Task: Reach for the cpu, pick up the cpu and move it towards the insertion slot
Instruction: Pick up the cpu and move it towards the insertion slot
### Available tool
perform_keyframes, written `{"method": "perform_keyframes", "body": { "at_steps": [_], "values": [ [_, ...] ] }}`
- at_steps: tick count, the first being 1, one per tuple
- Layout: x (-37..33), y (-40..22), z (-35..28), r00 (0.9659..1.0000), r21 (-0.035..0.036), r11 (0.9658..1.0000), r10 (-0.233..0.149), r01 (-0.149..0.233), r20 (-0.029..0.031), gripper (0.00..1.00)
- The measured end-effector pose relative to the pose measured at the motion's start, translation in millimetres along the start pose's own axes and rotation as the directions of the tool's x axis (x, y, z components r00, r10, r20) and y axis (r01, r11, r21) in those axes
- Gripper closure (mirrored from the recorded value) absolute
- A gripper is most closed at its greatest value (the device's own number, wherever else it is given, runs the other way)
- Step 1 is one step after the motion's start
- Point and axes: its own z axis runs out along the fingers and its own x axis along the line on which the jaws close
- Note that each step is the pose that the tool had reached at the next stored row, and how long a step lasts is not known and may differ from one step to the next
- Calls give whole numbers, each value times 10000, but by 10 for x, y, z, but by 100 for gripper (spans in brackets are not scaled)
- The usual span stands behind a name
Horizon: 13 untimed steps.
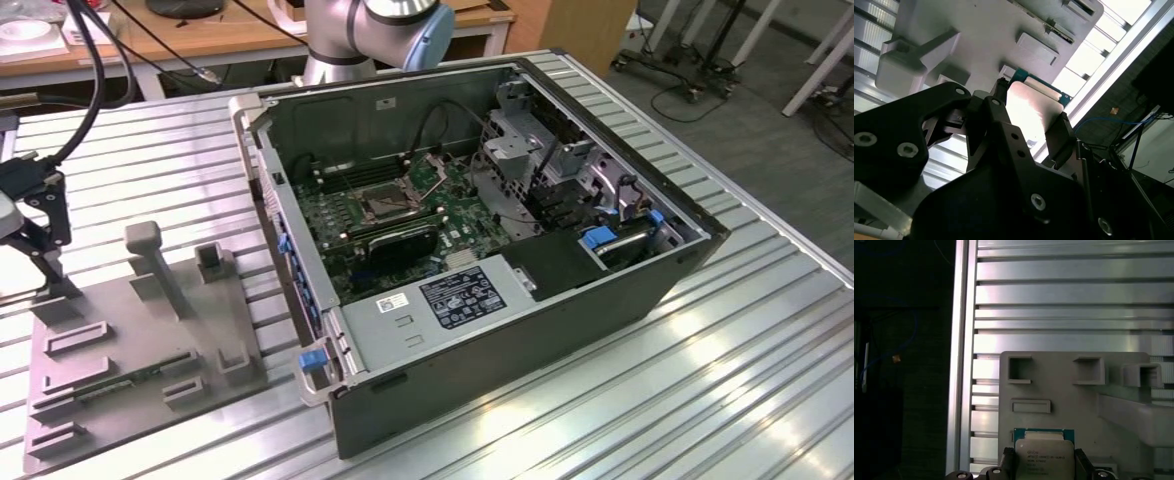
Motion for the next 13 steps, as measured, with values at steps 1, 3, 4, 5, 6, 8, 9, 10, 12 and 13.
{"method": "perform_keyframes", "body": {
  "at_steps": [1, 3, 4, 5, 6, 8, 9, 10, 12, 13],
  "values": [
    [-3, 0, 1, 10000, -1, 10000, 0, 0, 1, 45],
    [-10, 0, 1, 10000, -1, 10000, 1, -1, 2, 45],
    [-11, 0, 1, 10000, -1, 10000, 1, -1, 2, 45],
    [-11, 0, 0, 10000, 0, 10000, 1, -1, 0, 45],
    [-12, 0, -2, 10000, 0, 10000, 1, -1, 0, 45],
    [-12, 1, -18, 10000, 1, 10000, 1, -1, -1, 45],
    [-12, 1, -29, 10000, 0, 10000, 1, -1, 0, 45],
    [-12, 1, -41, 10000, -1, 10000, 1, -1, 2, 45],
    [-12, 2, -67, 10000, 0, 10000, 1, -1, 1, 45],
    [-12, 3, -78, 10000, 0, 10000, 1, -1, 0, 45]
  ]
}}
